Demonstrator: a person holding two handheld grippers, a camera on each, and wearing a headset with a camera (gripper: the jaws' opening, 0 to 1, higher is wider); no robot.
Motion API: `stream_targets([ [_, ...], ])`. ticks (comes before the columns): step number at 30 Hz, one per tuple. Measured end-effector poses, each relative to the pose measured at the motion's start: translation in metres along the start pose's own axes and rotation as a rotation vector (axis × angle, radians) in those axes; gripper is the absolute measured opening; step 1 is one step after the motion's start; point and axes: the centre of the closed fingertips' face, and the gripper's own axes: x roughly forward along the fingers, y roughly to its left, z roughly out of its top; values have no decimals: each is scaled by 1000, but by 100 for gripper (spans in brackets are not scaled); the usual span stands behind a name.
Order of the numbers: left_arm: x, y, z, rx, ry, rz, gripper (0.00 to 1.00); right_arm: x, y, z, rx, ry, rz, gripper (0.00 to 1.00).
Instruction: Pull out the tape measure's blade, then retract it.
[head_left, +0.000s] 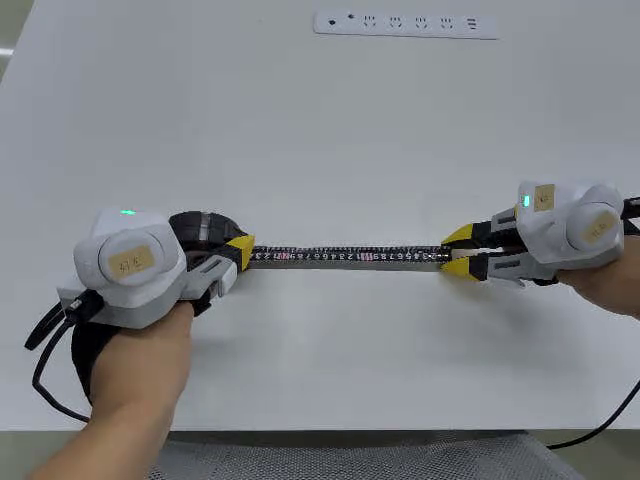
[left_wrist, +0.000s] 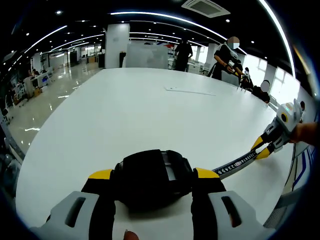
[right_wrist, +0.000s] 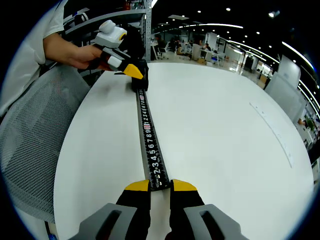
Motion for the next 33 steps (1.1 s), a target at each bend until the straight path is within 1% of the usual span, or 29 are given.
stream_targets([
  [5,0,0,0,-6,5,0,56,0,-1,0,11,-5,-2,10],
  [7,0,0,0,-7,4,1,56,0,-1,1,9,0,-7,10],
  [9,1,0,0,-9,5,-1,56,1,0,4,21,-15,-2,10],
  [11,1,0,0,-12,4,-3,56,2,0,5,17,-11,-2,10],
  [23,0,1,0,-29,2,-10,56,14,2,22,26,-45,17,9],
  [27,0,2,0,-38,2,-13,56,21,6,28,20,-51,26,9],
  [33,0,3,0,-48,1,-17,56,26,7,35,19,-62,31,9],
])
